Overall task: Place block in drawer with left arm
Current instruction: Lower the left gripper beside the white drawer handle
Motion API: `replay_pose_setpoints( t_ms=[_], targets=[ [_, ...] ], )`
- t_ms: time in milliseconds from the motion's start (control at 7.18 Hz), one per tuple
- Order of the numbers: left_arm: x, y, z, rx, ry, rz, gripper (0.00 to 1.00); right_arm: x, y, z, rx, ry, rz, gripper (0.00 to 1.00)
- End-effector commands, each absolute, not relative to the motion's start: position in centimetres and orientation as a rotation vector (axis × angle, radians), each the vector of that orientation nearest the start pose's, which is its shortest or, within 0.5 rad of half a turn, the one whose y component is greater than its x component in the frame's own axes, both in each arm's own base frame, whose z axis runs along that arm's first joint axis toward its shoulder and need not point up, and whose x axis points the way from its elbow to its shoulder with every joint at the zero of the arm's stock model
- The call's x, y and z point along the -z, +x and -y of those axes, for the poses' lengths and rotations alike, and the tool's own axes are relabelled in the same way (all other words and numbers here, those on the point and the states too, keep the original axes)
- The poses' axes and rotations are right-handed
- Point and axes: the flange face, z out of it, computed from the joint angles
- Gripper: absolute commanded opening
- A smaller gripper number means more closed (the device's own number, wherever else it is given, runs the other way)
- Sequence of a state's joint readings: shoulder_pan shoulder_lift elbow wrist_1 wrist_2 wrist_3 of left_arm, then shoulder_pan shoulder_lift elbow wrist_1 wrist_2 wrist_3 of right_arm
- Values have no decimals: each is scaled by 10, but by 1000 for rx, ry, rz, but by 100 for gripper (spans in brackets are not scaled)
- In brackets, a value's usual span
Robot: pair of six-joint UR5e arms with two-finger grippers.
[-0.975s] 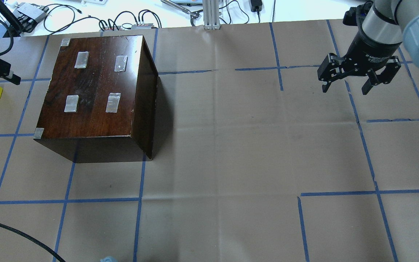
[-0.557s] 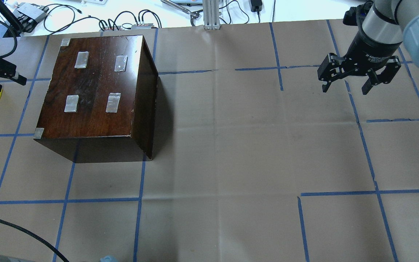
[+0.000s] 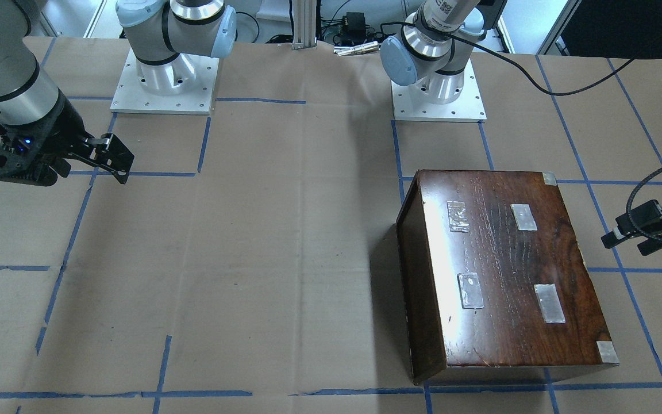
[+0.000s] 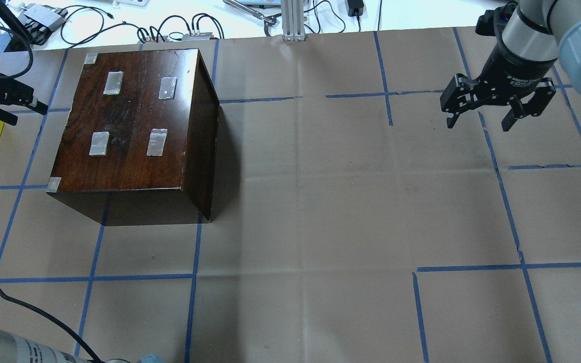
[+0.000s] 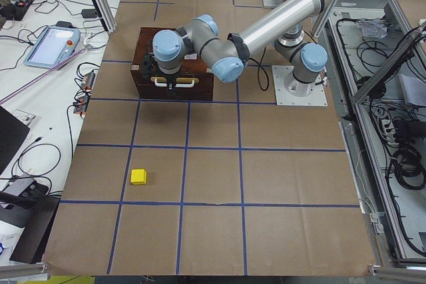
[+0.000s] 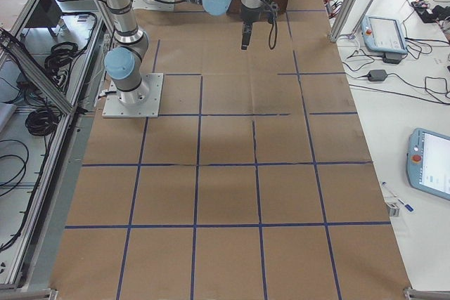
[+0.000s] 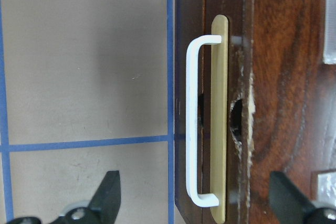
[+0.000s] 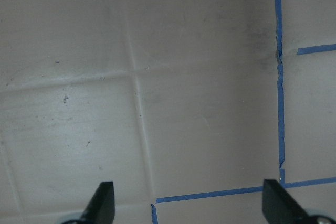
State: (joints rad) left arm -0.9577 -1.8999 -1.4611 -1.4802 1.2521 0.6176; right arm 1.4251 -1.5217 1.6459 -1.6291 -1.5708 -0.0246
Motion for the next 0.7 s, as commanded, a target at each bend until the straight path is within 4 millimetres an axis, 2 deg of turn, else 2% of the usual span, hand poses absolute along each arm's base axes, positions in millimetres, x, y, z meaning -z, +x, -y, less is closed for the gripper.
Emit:
replay_pose_setpoints(
  t_ms=[0,557],
  targets=[
    [-347,216,602,127,-18,-3483,98,-432,59,517,-103,190,-3129,100],
    [-314,219,608,98,67,-3498,98,-433,59,517,-101,190,-3129,100]
  ],
)
